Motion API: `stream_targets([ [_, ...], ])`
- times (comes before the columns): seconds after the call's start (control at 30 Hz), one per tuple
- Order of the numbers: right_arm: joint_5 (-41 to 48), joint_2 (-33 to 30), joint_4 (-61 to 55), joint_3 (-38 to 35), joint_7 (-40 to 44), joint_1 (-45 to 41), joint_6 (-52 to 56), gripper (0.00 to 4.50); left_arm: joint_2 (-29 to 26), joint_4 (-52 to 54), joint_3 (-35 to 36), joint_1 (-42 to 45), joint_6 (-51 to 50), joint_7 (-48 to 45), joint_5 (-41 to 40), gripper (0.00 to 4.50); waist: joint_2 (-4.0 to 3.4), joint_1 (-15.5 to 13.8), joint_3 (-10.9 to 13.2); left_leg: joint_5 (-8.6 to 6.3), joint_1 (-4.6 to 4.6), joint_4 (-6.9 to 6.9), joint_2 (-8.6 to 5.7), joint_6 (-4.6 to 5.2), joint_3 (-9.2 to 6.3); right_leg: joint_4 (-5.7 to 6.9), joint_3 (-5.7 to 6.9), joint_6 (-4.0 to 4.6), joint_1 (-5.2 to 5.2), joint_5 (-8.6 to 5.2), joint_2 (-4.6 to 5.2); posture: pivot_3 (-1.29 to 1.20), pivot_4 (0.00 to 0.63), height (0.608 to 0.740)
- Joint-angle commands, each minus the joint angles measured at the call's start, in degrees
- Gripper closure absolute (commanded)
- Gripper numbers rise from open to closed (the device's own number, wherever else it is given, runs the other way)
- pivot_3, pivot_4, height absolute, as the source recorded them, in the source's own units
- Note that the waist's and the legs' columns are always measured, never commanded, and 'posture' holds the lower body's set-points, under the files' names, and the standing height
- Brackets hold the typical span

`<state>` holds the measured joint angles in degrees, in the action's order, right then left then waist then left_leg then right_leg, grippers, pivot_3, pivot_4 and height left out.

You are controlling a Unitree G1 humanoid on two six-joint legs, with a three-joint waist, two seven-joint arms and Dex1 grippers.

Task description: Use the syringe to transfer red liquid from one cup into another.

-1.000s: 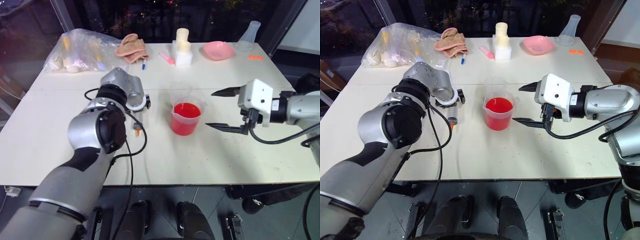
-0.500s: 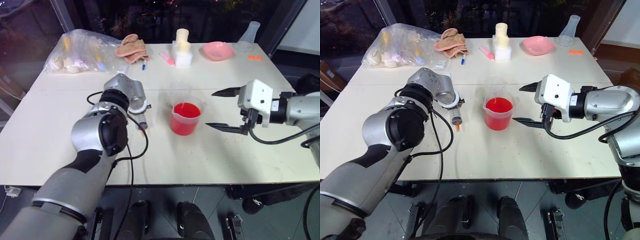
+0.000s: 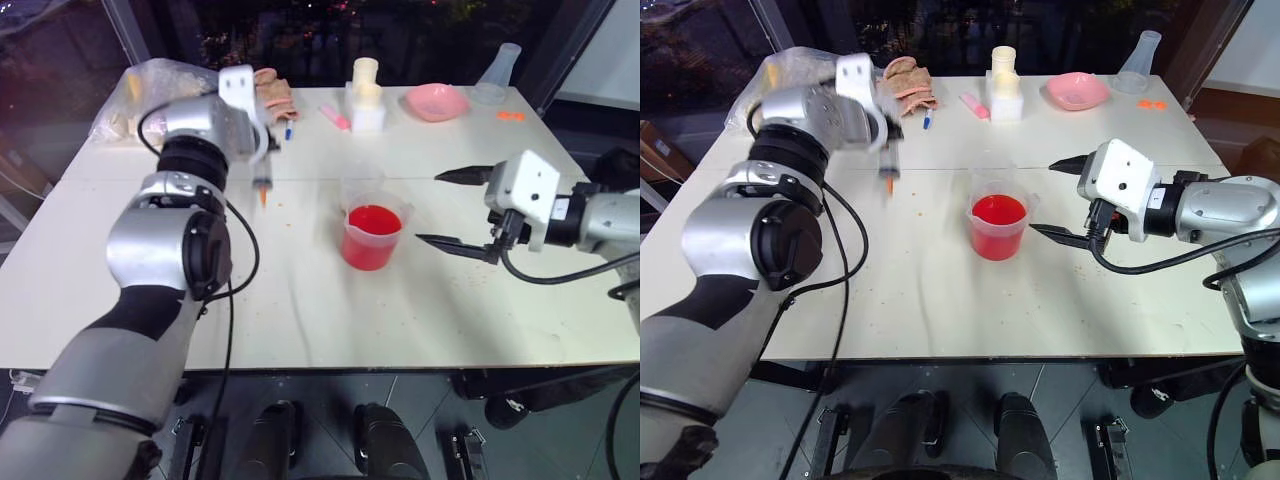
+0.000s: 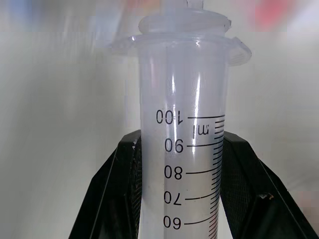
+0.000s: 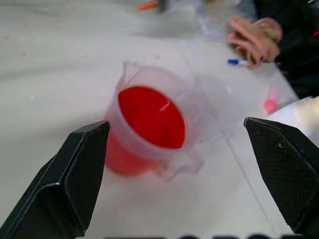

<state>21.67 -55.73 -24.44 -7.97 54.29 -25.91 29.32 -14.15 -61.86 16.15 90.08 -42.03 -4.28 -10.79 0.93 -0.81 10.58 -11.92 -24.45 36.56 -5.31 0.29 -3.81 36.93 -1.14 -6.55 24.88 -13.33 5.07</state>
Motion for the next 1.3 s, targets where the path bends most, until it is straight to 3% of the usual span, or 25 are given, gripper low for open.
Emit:
stream_targets([
  [0.03,1.75,2.15,-4.2,-3.64,-4.9,0.73,2.71,0.0,1.37,12.08,-1.13,-1.95,9.39,-8.67,-2.75,2.95,0.0,0.06,0.0,0.0,-0.01,0.01,0.0,0.0,0.0,-0.01,-0.01,0.0,0.0,0.0,0.01,0.0,0.15,0.74],
  [0.2,3.92,5.75,-6.4,-5.65,-11.22,1.22,8.24,0.0,4.93,25.5,-4.06,-8.33,9.88,-27.13,-10.26,2.95,-0.01,0.21,-0.01,-0.14,0.0,0.07,0.03,0.25,0.04,0.03,-0.09,0.01,0.0,0.0,-0.03,0.0,0.15,0.74],
  [0.47,9.38,7.92,-9.0,-11.68,-17.62,1.13,16.81,0.0,7.96,32.76,-6.88,-16.47,13.82,-42.69,-16.41,2.95,-0.03,0.51,-0.02,-0.28,-0.01,0.35,0.07,0.48,0.12,0.13,-0.15,0.02,-0.02,0.0,-0.08,0.0,0.15,0.74],
  [0.67,18.45,9.94,-9.18,-18.51,-24.89,-3.43,27.21,0.0,9.28,32.23,-9.64,-22.44,17.34,-47.59,-15.56,2.95,-0.05,0.28,-0.02,-0.32,0.01,0.45,0.08,0.56,0.14,0.12,-0.16,0.02,-0.09,0.0,-0.07,0.0,0.15,0.74],
  [0.97,32.13,17.75,-4.39,-22.33,-40.58,-19.63,45.54,0.0,12.81,29.47,-13.47,-29.61,33.02,-49.85,-11.18,2.95,-0.07,0.15,-0.04,-0.35,-0.02,0.44,0.1,0.62,0.16,0.09,-0.25,0.04,-0.08,0.0,-0.04,0.0,0.15,0.74],
  [1.3,36.94,28.45,1.81,-24.02,-54.99,-31.04,58.11,0.0,15.19,24.45,-15.48,-33.58,43.54,-48.75,-7.33,2.95,-0.1,0.37,-0.05,-0.38,-0.02,0.43,0.1,0.68,0.21,0.12,-0.28,0.04,-0.03,0.0,-0.03,0.0,0.15,0.74],
])
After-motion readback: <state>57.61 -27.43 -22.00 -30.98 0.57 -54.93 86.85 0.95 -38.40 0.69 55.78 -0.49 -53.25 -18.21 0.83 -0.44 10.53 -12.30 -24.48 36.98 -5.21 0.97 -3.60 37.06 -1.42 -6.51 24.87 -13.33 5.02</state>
